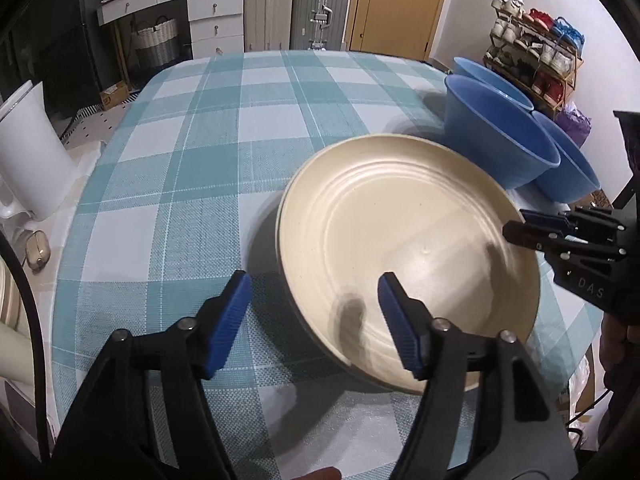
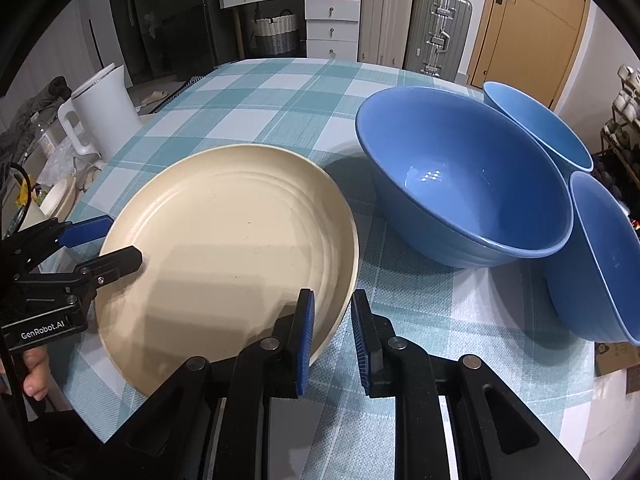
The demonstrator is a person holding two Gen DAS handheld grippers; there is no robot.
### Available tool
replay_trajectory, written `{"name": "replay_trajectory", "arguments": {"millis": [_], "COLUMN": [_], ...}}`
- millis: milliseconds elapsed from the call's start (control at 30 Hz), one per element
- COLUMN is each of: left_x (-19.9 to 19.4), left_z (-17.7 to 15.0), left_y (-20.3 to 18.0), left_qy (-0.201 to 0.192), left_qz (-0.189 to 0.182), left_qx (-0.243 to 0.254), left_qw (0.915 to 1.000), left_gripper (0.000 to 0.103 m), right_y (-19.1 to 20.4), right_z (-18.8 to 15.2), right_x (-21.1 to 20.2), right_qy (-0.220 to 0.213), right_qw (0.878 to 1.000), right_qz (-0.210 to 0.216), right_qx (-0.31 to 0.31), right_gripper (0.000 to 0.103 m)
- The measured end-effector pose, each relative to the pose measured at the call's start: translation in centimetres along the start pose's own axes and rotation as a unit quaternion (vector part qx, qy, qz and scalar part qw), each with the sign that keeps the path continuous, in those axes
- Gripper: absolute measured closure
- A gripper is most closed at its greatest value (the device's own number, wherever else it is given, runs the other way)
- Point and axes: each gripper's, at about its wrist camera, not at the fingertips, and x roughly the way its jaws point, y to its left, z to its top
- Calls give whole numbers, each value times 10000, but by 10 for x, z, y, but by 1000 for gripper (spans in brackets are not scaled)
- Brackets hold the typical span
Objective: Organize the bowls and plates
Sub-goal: 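Open both tools to release the plate rim, then withdraw both tools and move them to the large blue bowl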
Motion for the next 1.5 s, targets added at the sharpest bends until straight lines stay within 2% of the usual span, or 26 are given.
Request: {"name": "replay_trajectory", "arguments": {"millis": [100,233,267,333,367,467,567,700,800,867,1267,1500], "left_x": [-7,-16,-19,-25,-28,-37,-44,-49,-54,-56,-72,-84], "left_z": [2,4,5,6,6,8,11,19,26,32,77,108], "left_y": [-1,-5,-6,-10,-12,-18,-25,-37,-47,-53,-102,-118], "left_qy": [-89,-169,-199,-253,-290,-421,-476,-508,-583,-609,-828,-1008], "left_qz": [-73,-131,-146,-174,-178,-218,-428,-532,-567,-572,-734,-831], "left_qx": [-53,-60,-57,-47,-38,-32,-20,-8,48,101,493,513], "left_qw": [9999,9998,9997,9995,9994,9989,9979,9973,9967,9965,9926,9901], "left_gripper": [25,20,18,12,4,1,1,1,1,1,1,1], "right_y": [1,3,4,3,2,-1,-6,-16,-28,-36,-91,-120], "right_z": [0,0,0,-1,0,0,1,1,1,2,6,16], "right_x": [-7,-19,-24,-31,-37,-52,-69,-92,-111,-125,-178,-197], "right_qy": [-76,-225,-274,-337,-404,-596,-758,-1006,-1186,-1305,-1717,-1868], "right_qw": [9999,9995,9993,9989,9985,9974,9961,9939,9902,9880,9841,9798], "right_qz": [106,217,249,329,369,395,458,454,716,789,77,-90], "right_qx": [-5,-55,-60,-52,-32,-10,37,68,160,246,446,710], "right_gripper": [65,49,41,32,30,22,18,12,9,2,1,1]}}
